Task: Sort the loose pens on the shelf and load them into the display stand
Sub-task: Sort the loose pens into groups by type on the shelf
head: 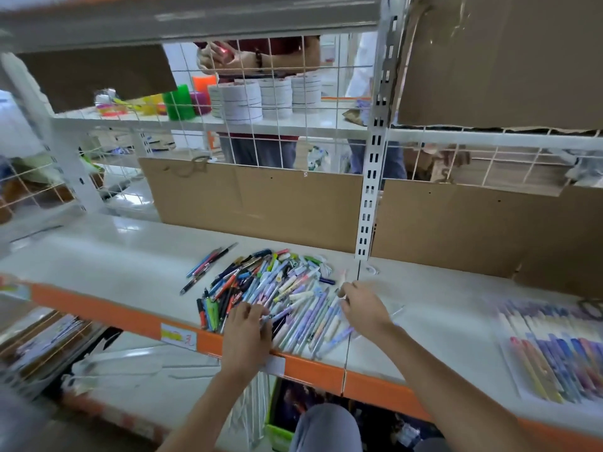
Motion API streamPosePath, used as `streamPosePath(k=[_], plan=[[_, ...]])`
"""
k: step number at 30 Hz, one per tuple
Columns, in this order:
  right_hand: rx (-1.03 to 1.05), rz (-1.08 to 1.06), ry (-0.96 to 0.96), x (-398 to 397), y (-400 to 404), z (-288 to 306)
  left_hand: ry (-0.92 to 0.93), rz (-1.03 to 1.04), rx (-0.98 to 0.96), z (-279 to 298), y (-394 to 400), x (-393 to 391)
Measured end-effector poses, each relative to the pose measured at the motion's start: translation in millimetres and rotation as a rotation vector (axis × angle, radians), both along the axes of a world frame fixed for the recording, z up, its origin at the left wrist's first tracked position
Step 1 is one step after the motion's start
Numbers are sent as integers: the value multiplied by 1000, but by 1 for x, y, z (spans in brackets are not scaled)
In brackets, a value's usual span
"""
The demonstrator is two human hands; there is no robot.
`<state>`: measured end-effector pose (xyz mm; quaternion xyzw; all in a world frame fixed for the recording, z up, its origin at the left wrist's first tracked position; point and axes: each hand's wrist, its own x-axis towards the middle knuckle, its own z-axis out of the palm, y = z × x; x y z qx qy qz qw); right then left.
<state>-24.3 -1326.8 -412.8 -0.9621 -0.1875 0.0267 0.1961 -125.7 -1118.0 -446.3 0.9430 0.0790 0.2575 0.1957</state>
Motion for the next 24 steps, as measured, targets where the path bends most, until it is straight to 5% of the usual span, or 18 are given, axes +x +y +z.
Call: streamPosePath(k=[14, 24], plan=[[48, -238, 213, 37, 11, 10, 37, -67, 3, 11, -5, 20], [496, -239, 248, -25, -27, 29, 360, 10, 329, 28, -33, 92]])
